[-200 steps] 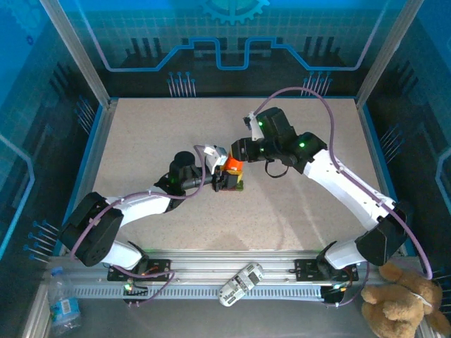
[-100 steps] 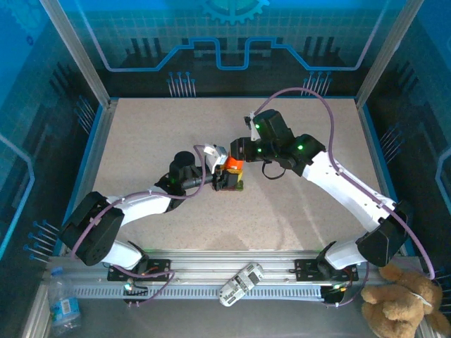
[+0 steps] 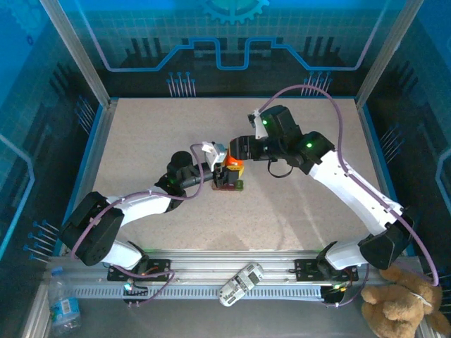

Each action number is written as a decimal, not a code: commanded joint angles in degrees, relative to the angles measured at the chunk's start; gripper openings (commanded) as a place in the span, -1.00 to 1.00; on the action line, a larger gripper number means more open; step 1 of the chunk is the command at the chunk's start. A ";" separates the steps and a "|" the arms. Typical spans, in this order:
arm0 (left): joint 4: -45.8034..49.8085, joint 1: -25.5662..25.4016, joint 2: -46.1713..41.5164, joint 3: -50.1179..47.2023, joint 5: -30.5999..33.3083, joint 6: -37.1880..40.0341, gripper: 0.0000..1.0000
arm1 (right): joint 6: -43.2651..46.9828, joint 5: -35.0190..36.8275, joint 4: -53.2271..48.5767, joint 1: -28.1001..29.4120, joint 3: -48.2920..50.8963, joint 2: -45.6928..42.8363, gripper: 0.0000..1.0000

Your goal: Sort the pills into containers

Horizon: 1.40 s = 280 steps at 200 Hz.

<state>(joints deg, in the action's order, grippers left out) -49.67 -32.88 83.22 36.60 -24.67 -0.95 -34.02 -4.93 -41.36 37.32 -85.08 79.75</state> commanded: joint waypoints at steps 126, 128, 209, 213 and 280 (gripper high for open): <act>2.05 3.62 -1.94 4.72 -15.50 0.95 -1.00 | 31.48 -13.29 -25.97 -6.30 -21.77 6.12 0.83; 2.17 3.73 -1.95 4.73 -15.65 0.84 -1.00 | 31.74 -13.23 -26.27 -6.21 -22.10 6.39 0.83; 3.67 3.88 -1.76 5.61 -17.56 -0.02 -1.00 | 33.58 -12.92 -29.30 -3.62 -27.72 13.23 0.76; 3.62 3.90 -1.67 5.63 -17.59 -0.02 -1.00 | 33.55 -12.92 -29.32 -3.52 -27.89 13.44 0.76; 3.22 3.89 -1.42 5.53 -17.61 -0.62 -1.00 | 33.41 -13.27 -29.39 -2.78 -28.94 15.69 0.52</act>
<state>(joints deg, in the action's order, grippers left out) -45.25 -29.34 83.07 40.05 -40.42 -1.39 -1.17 -17.02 -69.43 33.82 -112.25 94.28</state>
